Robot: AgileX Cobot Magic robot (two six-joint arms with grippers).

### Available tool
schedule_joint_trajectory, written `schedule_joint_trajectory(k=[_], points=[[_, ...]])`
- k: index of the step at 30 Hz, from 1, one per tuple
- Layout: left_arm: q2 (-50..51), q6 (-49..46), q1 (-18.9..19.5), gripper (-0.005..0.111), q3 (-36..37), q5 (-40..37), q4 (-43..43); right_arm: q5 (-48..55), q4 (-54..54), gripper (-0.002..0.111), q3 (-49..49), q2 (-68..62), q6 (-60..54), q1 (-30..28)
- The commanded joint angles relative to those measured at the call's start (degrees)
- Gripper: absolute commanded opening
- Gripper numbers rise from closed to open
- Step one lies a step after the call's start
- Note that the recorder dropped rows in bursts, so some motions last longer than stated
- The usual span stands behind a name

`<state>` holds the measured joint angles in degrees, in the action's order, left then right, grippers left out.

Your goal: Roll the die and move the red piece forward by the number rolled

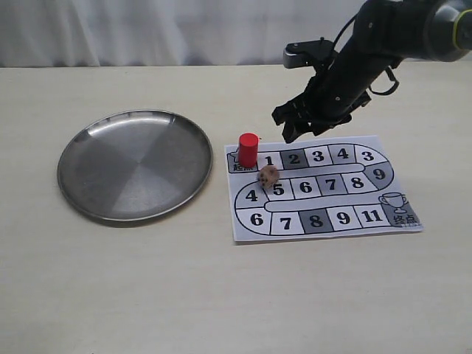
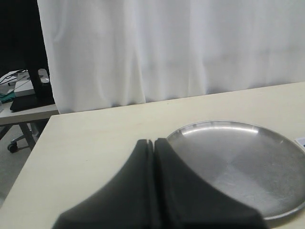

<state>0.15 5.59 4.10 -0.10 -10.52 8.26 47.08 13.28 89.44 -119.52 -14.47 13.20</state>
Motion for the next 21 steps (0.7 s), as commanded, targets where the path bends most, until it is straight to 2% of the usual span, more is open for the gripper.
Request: schedule_joint_trajectory(k=[1, 11, 13, 17, 18, 21], points=[[-0.15, 0.05, 0.19, 0.000, 0.10, 0.55, -0.03, -0.71, -0.65, 0.057, -0.24, 0.26, -0.03, -0.38], [-0.15, 0.05, 0.19, 0.000, 0.10, 0.55, -0.03, -0.75, -0.65, 0.056, -0.24, 0.26, 0.76, -0.38], [-0.15, 0.05, 0.19, 0.000, 0.10, 0.55, -0.03, 0.07, -0.65, 0.047, -0.13, 0.38, 0.75, -0.38], [-0.15, 0.05, 0.19, 0.000, 0.10, 0.55, -0.03, 3.73, -0.65, 0.010, 0.88, 1.86, 0.75, -0.38], [-0.15, 0.05, 0.19, 0.000, 0.10, 0.55, -0.03, 4.41, -0.43, 0.005, 1.14, 2.57, 0.97, -0.38], [-0.15, 0.05, 0.19, 0.000, 0.10, 0.55, -0.03, 5.11, 2.04, 0.004, 1.14, 5.21, 0.70, -0.38]])
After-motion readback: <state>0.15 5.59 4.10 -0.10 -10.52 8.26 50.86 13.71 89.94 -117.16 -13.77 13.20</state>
